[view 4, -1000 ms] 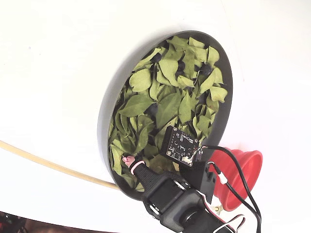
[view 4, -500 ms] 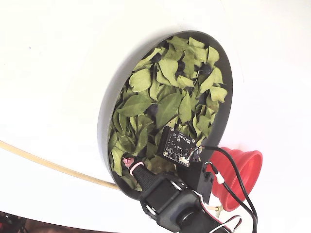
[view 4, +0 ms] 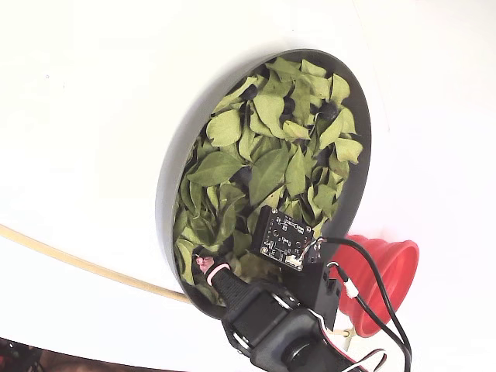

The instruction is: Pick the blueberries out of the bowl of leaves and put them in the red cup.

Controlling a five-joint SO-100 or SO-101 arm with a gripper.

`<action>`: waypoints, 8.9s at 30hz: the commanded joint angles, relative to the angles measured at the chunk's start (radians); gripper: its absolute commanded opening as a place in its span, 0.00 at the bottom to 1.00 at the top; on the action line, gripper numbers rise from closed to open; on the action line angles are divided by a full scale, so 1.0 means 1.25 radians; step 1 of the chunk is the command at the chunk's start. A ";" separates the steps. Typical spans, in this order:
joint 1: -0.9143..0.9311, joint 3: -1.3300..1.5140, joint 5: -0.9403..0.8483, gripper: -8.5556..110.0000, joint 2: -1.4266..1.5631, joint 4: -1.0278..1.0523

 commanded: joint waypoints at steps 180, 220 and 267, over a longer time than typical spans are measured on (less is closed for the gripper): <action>0.312 -0.228 -0.133 0.21 0.423 0.220; 0.137 -0.174 -0.114 0.20 0.399 0.217; -0.027 -0.103 -0.079 0.20 0.307 0.198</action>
